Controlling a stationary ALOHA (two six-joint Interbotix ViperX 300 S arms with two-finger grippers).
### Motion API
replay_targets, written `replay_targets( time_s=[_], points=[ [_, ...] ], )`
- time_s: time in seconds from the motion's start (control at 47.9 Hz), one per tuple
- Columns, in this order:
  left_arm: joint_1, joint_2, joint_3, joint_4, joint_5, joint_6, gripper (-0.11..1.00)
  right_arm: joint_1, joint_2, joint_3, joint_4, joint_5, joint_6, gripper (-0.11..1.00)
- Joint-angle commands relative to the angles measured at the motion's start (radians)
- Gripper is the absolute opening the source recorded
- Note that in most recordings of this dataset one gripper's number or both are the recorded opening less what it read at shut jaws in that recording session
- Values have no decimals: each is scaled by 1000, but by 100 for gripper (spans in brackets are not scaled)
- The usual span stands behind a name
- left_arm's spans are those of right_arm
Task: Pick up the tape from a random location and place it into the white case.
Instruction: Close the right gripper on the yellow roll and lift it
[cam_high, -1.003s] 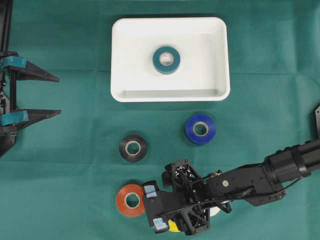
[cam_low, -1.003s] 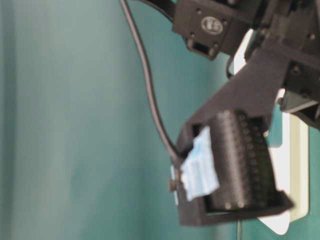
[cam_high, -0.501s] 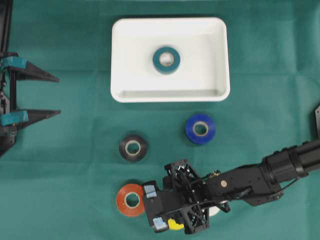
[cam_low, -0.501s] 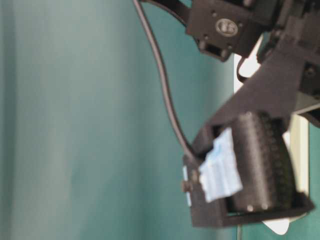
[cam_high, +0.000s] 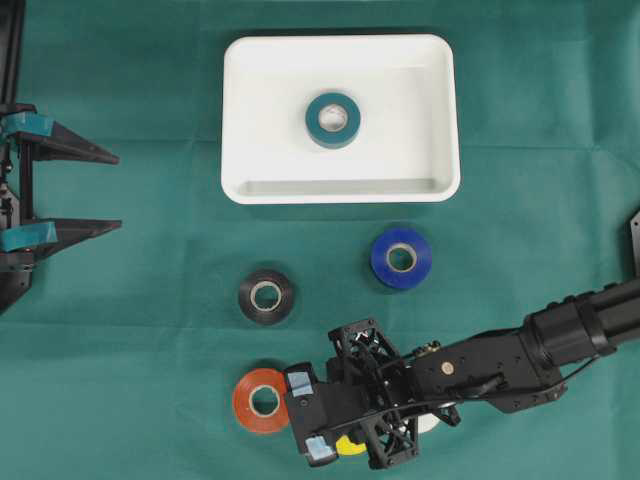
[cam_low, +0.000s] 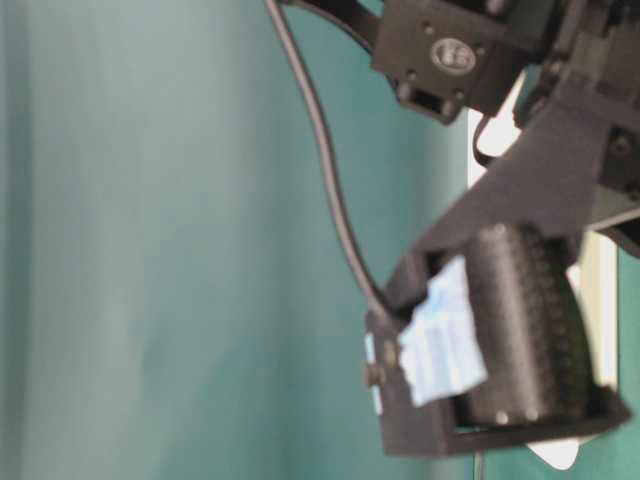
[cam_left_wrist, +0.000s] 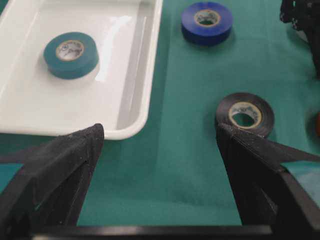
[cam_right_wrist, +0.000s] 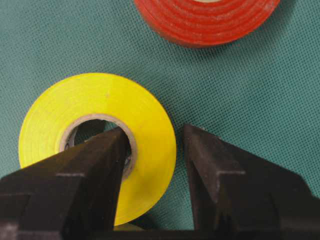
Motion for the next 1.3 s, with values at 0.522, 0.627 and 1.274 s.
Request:
replay_targets(
  time_s=[0.522, 0.627, 1.274],
  points=[
    [2, 9, -9, -2, -5, 0, 95, 0, -112, -26, -2, 49, 5, 31],
    [3, 9, -11, -2, -5, 0, 95, 2, -129, -34, -2, 69, 6, 31],
    [2, 9, -11, -2, -5, 0, 95, 2, -195, -80, -2, 175, 6, 31]
  ],
)
